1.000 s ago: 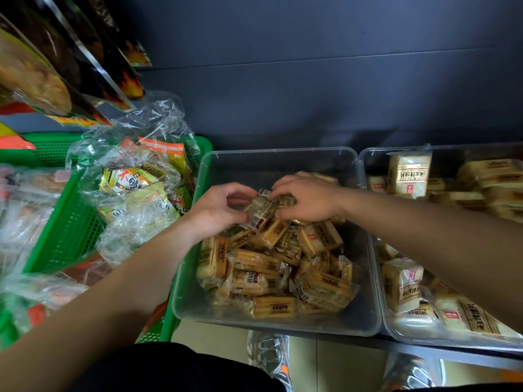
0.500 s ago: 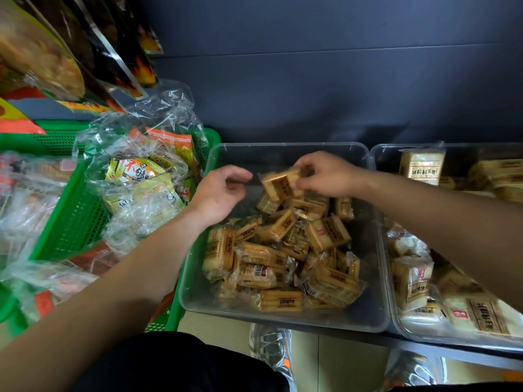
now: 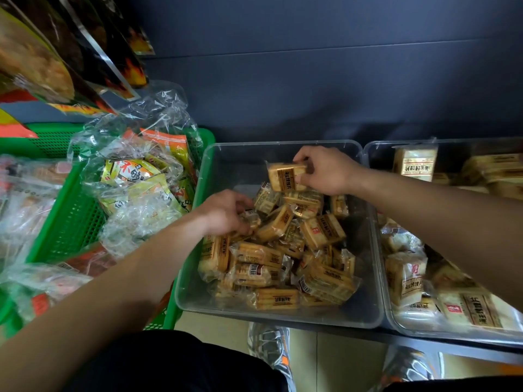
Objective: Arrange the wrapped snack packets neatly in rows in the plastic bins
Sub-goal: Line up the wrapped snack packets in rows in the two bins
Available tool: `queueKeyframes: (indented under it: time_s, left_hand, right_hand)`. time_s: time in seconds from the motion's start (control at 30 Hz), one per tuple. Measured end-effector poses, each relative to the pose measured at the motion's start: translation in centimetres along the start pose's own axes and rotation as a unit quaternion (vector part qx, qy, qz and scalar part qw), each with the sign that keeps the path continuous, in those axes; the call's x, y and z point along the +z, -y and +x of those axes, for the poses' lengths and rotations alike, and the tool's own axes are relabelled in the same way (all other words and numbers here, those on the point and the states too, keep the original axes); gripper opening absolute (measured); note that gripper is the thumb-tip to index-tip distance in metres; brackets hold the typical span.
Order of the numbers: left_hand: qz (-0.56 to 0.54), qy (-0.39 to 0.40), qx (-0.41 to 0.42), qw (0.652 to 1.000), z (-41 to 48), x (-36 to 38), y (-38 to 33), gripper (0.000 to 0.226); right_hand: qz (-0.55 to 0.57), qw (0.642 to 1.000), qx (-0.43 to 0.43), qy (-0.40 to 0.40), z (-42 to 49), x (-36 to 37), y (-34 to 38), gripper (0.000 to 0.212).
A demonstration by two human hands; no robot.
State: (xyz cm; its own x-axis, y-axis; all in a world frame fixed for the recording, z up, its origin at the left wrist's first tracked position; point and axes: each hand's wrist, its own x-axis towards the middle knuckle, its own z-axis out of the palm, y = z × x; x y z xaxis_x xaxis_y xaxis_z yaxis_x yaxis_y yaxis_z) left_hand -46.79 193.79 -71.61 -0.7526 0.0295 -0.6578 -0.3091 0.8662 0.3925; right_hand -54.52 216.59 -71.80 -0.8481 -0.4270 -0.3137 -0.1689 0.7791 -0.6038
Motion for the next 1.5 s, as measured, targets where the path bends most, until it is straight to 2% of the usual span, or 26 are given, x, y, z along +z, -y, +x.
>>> queueKeyframes:
  time_s: [0.07,0.1,0.17,0.27,0.37,0.53,0.6,0.73,0.8,0.9,1.0,1.07,1.17,1.23,1.33,1.37,1.5]
  left_hand:
    - [-0.042,-0.047,0.041,0.997,-0.4,-0.5,-0.2,0.066]
    - [-0.097,-0.073,0.060,0.991,-0.6,-0.8,-0.3,0.065]
    - [-0.220,-0.110,0.092,0.965,-1.2,-1.6,-0.4,0.058]
    - [-0.329,-0.126,0.123,0.928,-1.6,-2.1,-0.5,0.051]
    - [-0.363,-0.105,0.133,0.916,-1.8,-1.8,-0.6,0.054]
    - [-0.402,-0.066,0.162,0.899,-1.4,-1.6,-0.7,0.056]
    - [-0.408,-0.061,0.168,0.895,-1.3,-1.5,-0.9,0.055]
    - [-0.382,-0.084,0.176,0.904,-1.3,-1.4,-1.3,0.058]
    - [-0.311,-0.124,0.176,0.926,-1.1,-1.7,-1.2,0.059]
    - [-0.187,-0.166,0.132,0.959,-0.5,-1.9,-0.6,0.050]
    - [-0.085,-0.101,0.075,0.988,0.2,-1.3,0.2,0.035]
    - [-0.056,-0.060,0.045,0.996,0.5,-0.6,0.5,0.032]
    - [-0.026,-0.063,0.020,0.998,0.8,-0.2,0.5,0.034]
    - [-0.016,-0.091,0.042,0.995,0.4,-0.9,0.0,0.032]
    - [-0.065,-0.163,0.087,0.981,-1.1,-3.7,-0.5,0.027]
    - [-0.075,-0.188,0.093,0.975,-1.6,-4.6,-0.3,0.025]
    - [-0.041,-0.231,0.079,0.969,-2.8,-5.5,1.8,0.024]
  right_hand:
    - [0.000,1.000,0.006,0.007,-0.1,-0.3,0.0,0.036]
    - [-0.003,1.000,0.009,0.007,-0.1,-0.4,0.0,0.036]
    - [-0.030,0.999,0.012,0.002,-0.2,-0.7,0.0,0.039]
    - [-0.084,0.996,-0.005,-0.030,-0.3,-0.8,0.0,0.055]
    - [-0.084,0.994,-0.060,-0.040,-0.8,-0.7,0.9,0.058]
    - [-0.048,0.994,-0.093,0.021,-1.3,0.2,3.0,0.088]
    - [-0.004,0.994,-0.107,0.032,-1.2,0.8,3.3,0.089]
    - [0.114,0.988,-0.093,0.041,-1.0,1.4,3.2,0.069]
    - [0.093,0.991,-0.091,0.028,-1.0,0.9,2.9,0.062]
    - [-0.097,0.992,-0.074,0.037,-1.4,-0.6,2.2,0.058]
    - [-0.304,0.942,-0.004,0.142,-2.0,-1.4,1.8,0.058]
    - [-0.353,0.924,-0.002,0.150,-2.1,-1.2,1.7,0.063]
    - [-0.295,0.947,-0.115,0.049,-2.1,-0.3,2.3,0.058]
    - [-0.230,0.953,-0.187,0.058,-2.0,1.2,3.3,0.050]
    - [-0.199,0.947,-0.170,0.187,-1.9,3.8,4.7,0.039]
    - [-0.210,0.942,-0.163,0.204,-1.7,4.2,5.1,0.038]
    - [-0.247,0.942,-0.140,0.178,0.3,3.8,6.5,0.040]
